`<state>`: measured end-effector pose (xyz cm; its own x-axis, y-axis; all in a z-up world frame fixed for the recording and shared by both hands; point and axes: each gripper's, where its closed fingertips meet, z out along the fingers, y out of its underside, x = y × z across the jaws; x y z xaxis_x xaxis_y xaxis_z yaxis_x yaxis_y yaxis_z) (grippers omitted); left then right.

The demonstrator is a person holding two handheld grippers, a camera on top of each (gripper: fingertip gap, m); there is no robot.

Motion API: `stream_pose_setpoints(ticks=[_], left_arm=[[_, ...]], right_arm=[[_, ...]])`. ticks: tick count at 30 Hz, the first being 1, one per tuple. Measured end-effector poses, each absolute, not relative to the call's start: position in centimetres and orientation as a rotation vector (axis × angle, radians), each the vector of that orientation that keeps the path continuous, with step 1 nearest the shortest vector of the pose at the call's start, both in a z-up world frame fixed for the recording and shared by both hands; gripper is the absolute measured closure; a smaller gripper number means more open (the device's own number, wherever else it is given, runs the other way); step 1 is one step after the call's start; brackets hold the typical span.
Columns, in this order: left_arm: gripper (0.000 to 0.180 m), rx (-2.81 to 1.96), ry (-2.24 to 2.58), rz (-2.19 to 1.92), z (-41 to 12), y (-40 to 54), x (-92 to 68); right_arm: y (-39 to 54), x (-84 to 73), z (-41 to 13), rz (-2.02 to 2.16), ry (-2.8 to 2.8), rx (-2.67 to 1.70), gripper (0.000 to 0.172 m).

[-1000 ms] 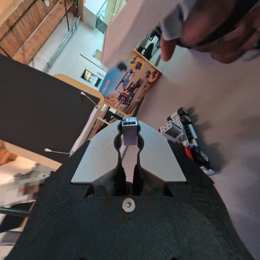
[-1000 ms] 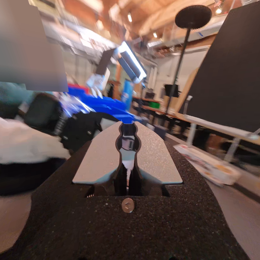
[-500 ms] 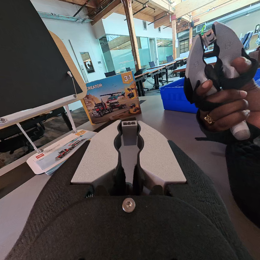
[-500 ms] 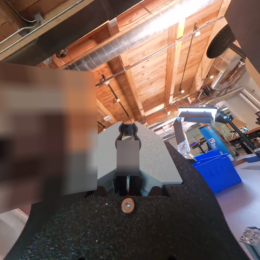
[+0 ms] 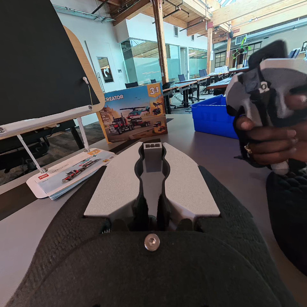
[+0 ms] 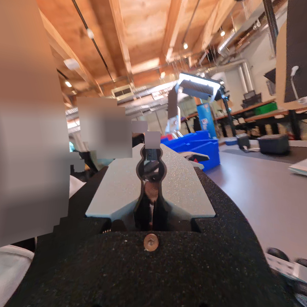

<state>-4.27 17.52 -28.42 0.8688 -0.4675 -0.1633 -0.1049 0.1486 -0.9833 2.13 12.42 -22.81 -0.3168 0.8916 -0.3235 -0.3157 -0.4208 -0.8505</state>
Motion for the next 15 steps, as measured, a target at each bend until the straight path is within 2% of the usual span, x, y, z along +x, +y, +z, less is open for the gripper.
stream_pose_setpoints(ticks=[1, 4, 8, 12, 15], left_arm=[[0.163, -1.413, 0.493, -0.272, -28.4, 17.5, -4.3], [0.163, -1.414, 0.486, -0.263, -28.5, 17.6, -4.5], [0.163, -1.413, 0.474, -0.271, -28.4, 17.7, -4.6], [0.163, -1.411, 0.489, -0.247, -28.5, 17.7, -4.6], [0.163, -1.414, 0.487, -0.264, -28.5, 17.8, -4.4]], right_arm=[[12.4, 1.9, -23.0, 1.765, -0.92, -1.073, 0.161], [13.6, 2.2, -22.7, 1.464, -1.032, -1.158, 0.161], [16.9, 6.5, -19.8, 1.033, -1.091, -1.259, 0.16], [22.0, 16.3, -18.1, 0.538, -0.883, -1.436, 0.16], [24.4, 24.4, -19.2, 0.306, -0.676, -1.592, 0.16]])
